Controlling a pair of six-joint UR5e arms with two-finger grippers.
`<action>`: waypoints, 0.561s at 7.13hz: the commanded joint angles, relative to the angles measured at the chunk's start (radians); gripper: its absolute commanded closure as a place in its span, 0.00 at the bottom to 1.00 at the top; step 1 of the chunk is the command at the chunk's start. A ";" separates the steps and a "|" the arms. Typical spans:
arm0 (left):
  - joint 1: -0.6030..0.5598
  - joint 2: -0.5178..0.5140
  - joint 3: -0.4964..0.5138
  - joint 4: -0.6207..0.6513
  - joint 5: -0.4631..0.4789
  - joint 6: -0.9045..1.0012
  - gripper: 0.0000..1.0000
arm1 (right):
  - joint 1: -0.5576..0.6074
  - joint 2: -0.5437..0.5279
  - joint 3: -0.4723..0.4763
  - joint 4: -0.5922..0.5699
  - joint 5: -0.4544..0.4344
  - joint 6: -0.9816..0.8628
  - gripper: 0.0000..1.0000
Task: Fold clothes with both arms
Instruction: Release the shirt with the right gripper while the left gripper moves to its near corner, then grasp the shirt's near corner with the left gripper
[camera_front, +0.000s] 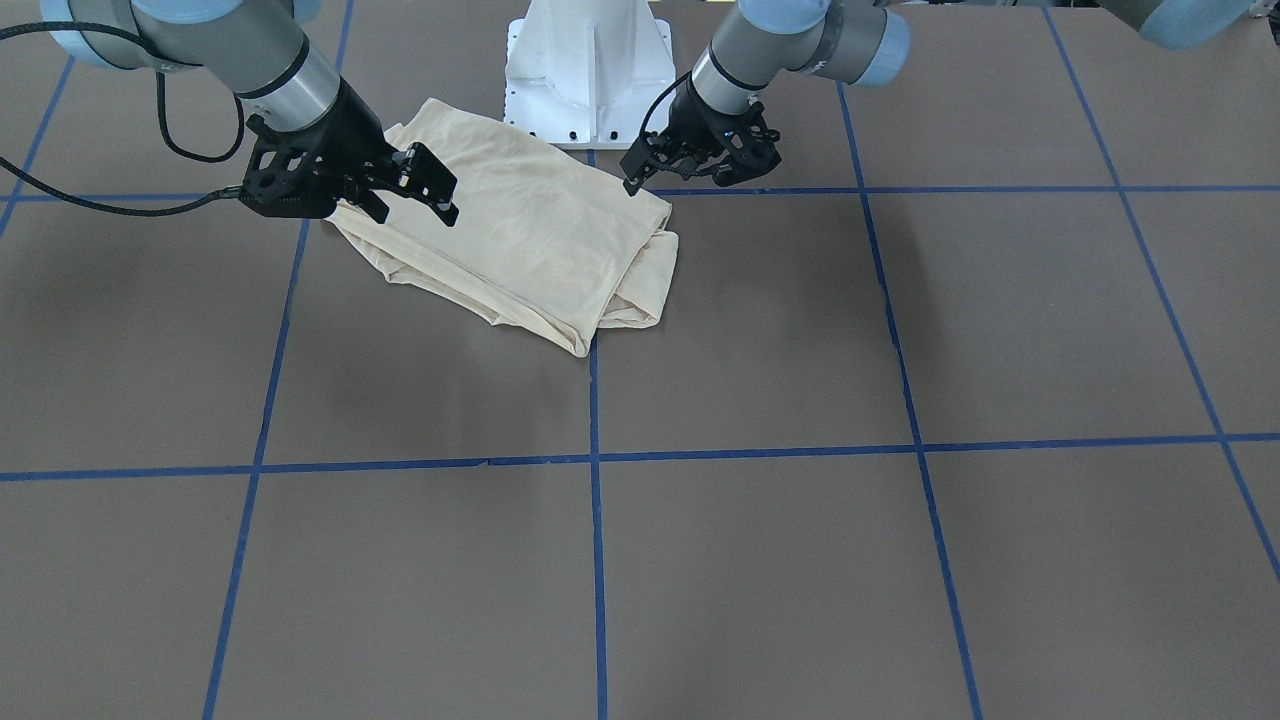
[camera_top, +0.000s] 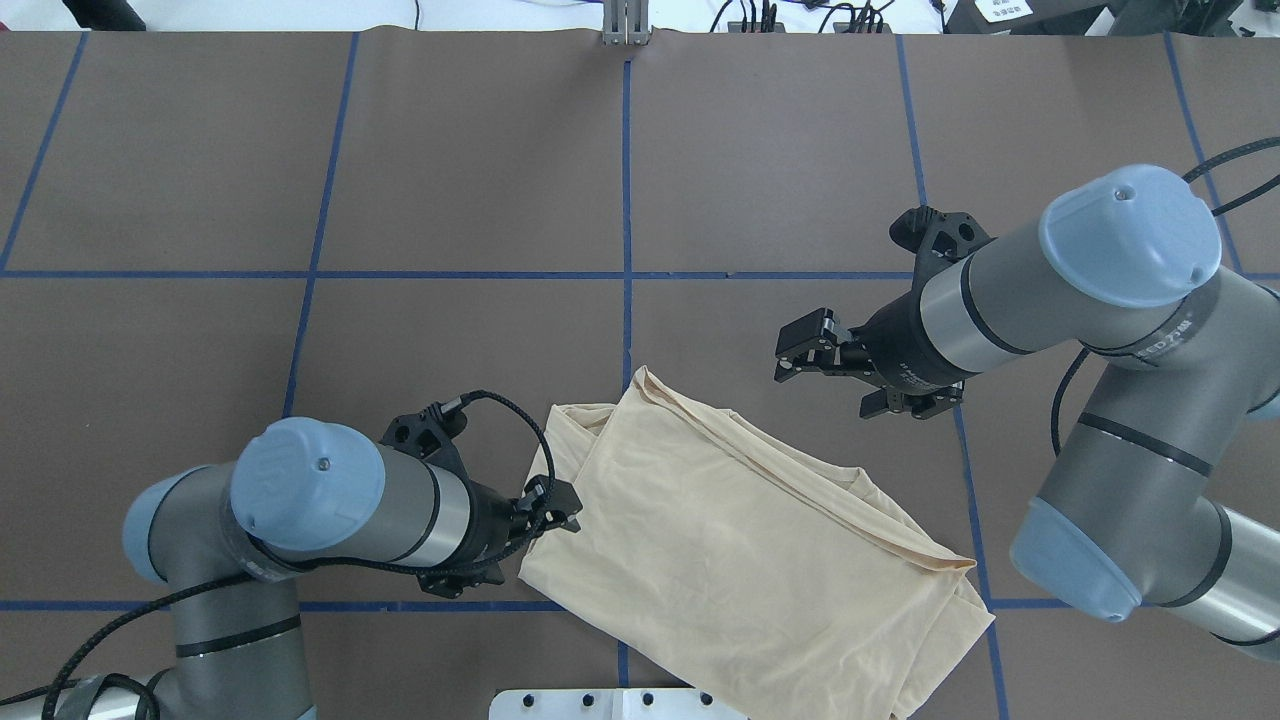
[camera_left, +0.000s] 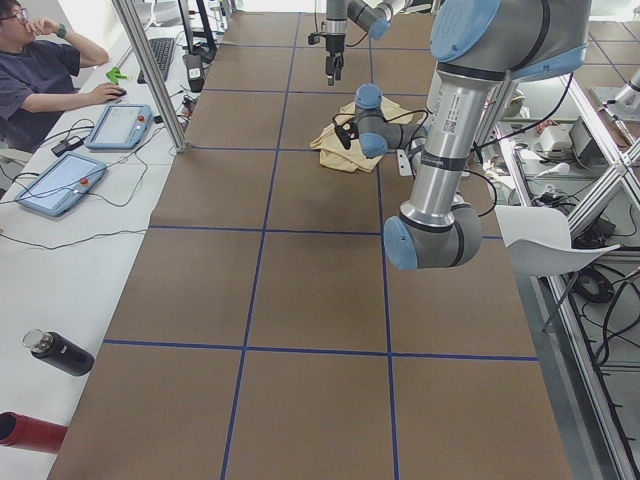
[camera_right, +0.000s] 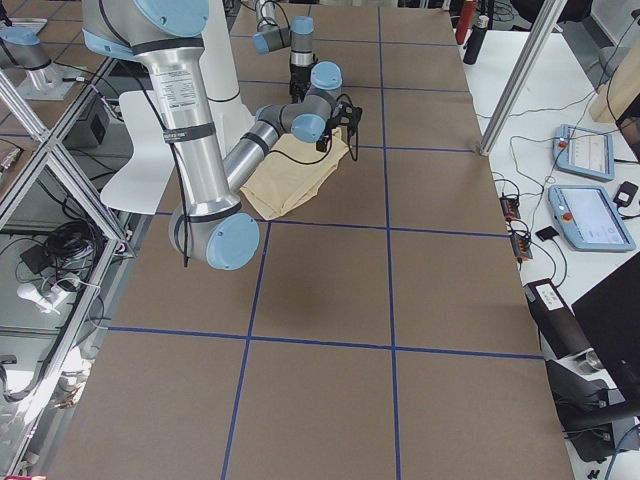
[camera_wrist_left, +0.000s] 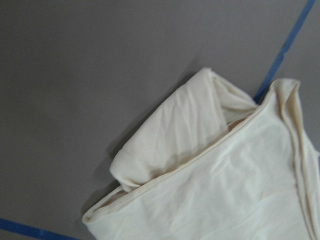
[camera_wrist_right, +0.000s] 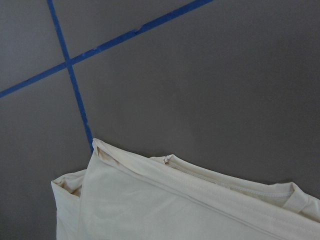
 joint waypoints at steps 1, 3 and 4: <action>0.045 0.001 0.053 0.001 0.007 -0.006 0.01 | -0.002 0.006 -0.006 0.000 -0.015 -0.006 0.00; 0.048 -0.004 0.095 0.001 0.008 -0.006 0.14 | -0.004 0.009 -0.012 0.000 -0.025 -0.006 0.00; 0.050 -0.004 0.107 0.001 0.008 -0.006 0.19 | -0.005 0.011 -0.012 0.000 -0.025 -0.006 0.00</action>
